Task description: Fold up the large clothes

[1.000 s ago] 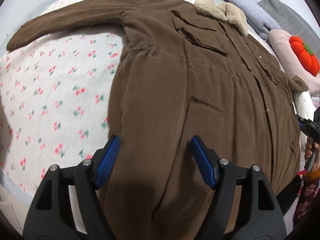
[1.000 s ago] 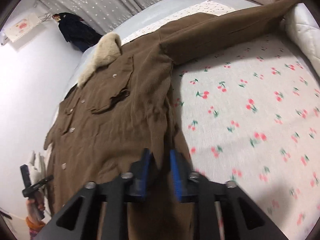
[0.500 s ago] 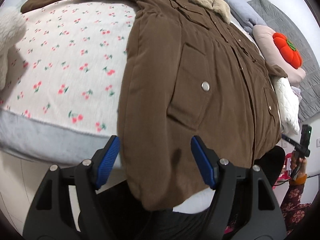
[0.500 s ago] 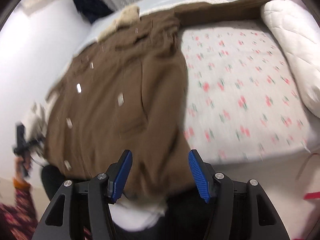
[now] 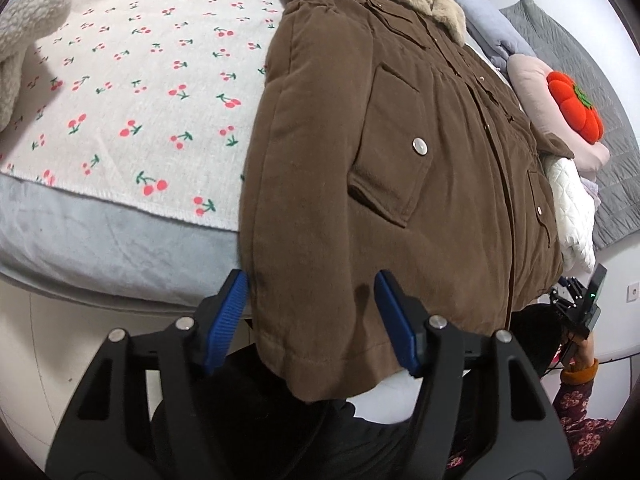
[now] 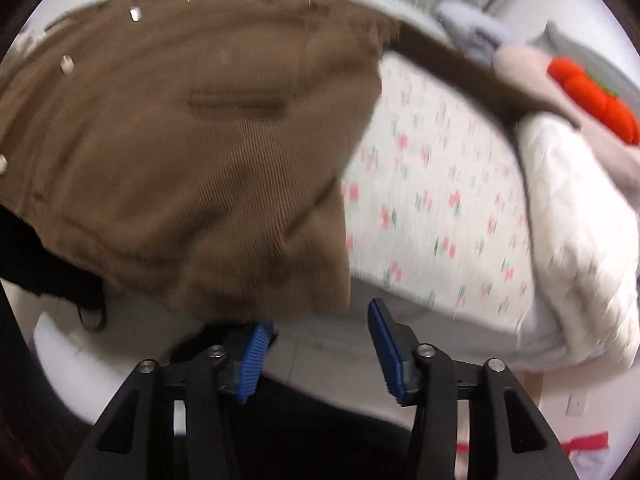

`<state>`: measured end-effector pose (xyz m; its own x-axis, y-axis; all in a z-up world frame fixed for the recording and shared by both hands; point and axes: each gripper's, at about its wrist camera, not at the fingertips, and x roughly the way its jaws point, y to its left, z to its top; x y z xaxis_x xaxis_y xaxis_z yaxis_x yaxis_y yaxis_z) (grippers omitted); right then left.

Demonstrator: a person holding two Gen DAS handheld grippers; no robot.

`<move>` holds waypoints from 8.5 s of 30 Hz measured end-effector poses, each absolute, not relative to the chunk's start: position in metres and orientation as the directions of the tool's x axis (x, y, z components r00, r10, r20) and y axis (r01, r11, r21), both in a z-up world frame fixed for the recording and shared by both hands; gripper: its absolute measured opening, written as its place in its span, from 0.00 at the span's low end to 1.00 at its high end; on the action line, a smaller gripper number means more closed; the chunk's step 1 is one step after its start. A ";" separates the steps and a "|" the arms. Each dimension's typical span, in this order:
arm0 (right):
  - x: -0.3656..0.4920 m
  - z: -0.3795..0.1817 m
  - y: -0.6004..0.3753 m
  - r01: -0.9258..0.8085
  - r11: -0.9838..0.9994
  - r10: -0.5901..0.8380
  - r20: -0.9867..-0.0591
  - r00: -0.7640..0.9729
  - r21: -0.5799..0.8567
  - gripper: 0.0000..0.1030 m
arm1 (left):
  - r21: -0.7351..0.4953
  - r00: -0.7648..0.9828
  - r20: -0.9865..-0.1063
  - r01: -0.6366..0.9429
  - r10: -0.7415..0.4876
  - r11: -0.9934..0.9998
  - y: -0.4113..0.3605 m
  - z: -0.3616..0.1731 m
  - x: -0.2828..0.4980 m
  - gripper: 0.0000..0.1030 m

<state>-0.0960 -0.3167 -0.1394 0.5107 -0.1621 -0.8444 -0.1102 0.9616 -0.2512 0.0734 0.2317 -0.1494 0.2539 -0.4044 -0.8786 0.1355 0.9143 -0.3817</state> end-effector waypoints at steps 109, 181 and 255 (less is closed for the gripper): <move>0.549 -0.111 -0.265 0.045 0.984 0.104 -0.770 0.630 0.170 0.28 | -0.293 0.603 -0.725 0.165 -0.331 0.942 -0.072 -0.138 0.611 0.24; 0.248 -0.041 -0.234 -0.053 0.990 0.134 -0.760 0.636 0.131 0.85 | -0.369 0.528 -0.847 -0.510 -0.055 0.777 0.337 -0.150 0.381 0.92; 0.365 -0.059 -0.008 -0.391 0.903 0.370 -0.782 0.501 0.177 0.85 | -0.121 0.532 -0.835 0.066 -0.138 0.990 0.195 -0.027 0.337 0.81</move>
